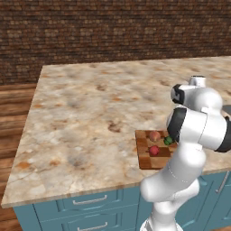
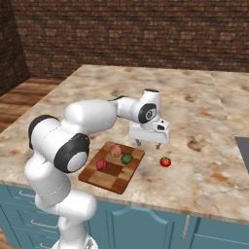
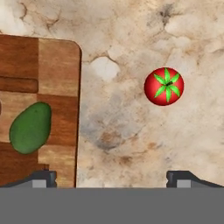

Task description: Place the avocado, onion, tomato, and bell pepper on the cutting board.

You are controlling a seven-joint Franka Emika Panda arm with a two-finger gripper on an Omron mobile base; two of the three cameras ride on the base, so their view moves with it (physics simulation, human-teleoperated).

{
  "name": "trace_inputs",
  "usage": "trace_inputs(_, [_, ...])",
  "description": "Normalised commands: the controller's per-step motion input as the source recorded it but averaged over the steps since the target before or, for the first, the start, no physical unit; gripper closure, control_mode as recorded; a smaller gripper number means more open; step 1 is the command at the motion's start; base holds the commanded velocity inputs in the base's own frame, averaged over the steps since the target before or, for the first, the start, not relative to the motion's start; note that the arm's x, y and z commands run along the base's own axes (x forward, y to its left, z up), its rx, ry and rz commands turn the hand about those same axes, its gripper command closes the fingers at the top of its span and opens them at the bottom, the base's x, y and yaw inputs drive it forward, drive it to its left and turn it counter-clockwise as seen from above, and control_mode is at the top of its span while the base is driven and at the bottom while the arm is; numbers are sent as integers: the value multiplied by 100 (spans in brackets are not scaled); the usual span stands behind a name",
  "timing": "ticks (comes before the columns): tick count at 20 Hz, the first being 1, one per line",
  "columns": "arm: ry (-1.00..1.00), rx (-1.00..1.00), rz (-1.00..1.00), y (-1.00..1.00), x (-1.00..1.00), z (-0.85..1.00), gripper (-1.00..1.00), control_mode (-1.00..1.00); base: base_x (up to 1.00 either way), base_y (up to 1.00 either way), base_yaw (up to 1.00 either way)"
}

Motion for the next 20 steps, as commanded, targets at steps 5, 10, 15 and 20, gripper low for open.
trace_inputs(5, [-14, 0, -6, -40, 6, -26, -100, -100, 0, 0, 0])
trace_inputs(10, [0, 2, -12, -38, 19, -1, -100, -100, 0, 0, 0])
trace_inputs(15, [0, 1, -11, -28, 26, 0, -100, -100, 0, 0, 0])
trace_inputs(20, [-4, 3, -5, -17, 14, -10, -100, -100, 0, 0, 0])
